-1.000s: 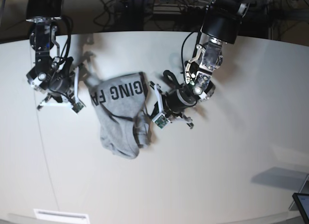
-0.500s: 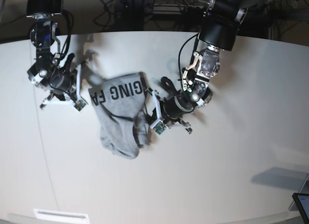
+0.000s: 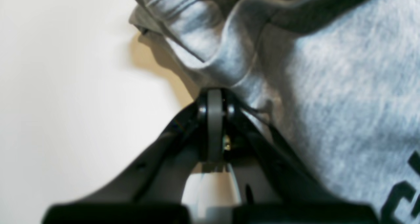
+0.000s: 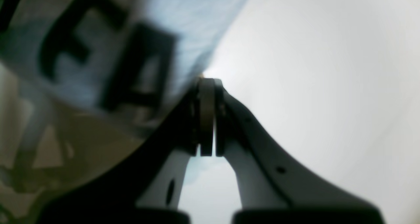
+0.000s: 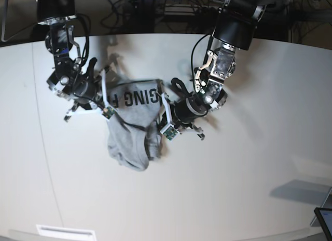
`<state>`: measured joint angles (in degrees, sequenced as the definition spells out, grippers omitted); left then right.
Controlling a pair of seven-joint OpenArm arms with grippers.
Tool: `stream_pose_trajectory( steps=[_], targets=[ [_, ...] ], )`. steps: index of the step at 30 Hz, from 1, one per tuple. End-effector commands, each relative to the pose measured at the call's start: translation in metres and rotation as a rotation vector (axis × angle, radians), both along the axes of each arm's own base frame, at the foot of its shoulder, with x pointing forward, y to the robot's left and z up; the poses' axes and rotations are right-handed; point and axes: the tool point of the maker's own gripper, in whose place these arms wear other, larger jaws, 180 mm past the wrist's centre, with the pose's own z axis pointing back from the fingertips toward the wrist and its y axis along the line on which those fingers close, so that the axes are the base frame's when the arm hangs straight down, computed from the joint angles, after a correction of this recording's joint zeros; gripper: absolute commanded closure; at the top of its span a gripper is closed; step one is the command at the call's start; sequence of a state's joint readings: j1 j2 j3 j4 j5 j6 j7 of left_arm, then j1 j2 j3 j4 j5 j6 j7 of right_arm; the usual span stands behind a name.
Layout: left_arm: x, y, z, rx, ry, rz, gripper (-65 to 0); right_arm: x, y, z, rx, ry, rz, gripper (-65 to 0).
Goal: Fold the T-shirt properly
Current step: 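Smooth the bundle's sides with both grippers and release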
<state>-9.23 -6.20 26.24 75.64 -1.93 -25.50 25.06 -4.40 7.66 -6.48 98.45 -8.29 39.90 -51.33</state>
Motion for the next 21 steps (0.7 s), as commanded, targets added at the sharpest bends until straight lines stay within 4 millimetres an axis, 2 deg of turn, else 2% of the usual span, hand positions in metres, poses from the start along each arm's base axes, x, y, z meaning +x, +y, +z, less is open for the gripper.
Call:
stream_pose_trajectory(
  steps=[1, 3, 8, 15, 18, 19, 21],
  targets=[
    [0.008, -0.001, 0.009, 0.001, -0.024, -0.004, 0.0, 0.007, 0.004, 0.009, 0.019, -0.031, 0.007, 0.0],
    [0.016, -0.005, 0.017, -0.001, -0.044, -0.014, 0.0, 0.002, 0.009, 0.006, 0.03, -0.019, 0.008, 0.0],
    [0.027, -0.01, 0.021, -0.006, -0.048, -0.011, 0.0, -0.007, 0.019, 0.002, 0.057, -0.001, 0.008, 0.0],
    [0.03, -0.009, 0.022, -0.004, -0.05, -0.009, 0.0, -0.009, 0.016, 0.001, 0.049, 0.005, 0.003, 0.0],
    [0.03, -0.006, 0.029, -0.008, -0.072, -0.006, 0.0, -0.007, 0.01, 0.001, 0.042, -0.003, -0.002, 0.0],
    [0.027, 0.002, 0.029, 0.007, -0.08, -0.005, 0.0, -0.006, -0.001, 0.002, 0.023, -0.007, -0.014, 0.0],
    [0.021, 0.013, 0.032, 0.027, -0.098, -0.005, 0.0, 0.0, -0.009, 0.011, 0.021, -0.043, -0.025, 0.0]
  ],
)
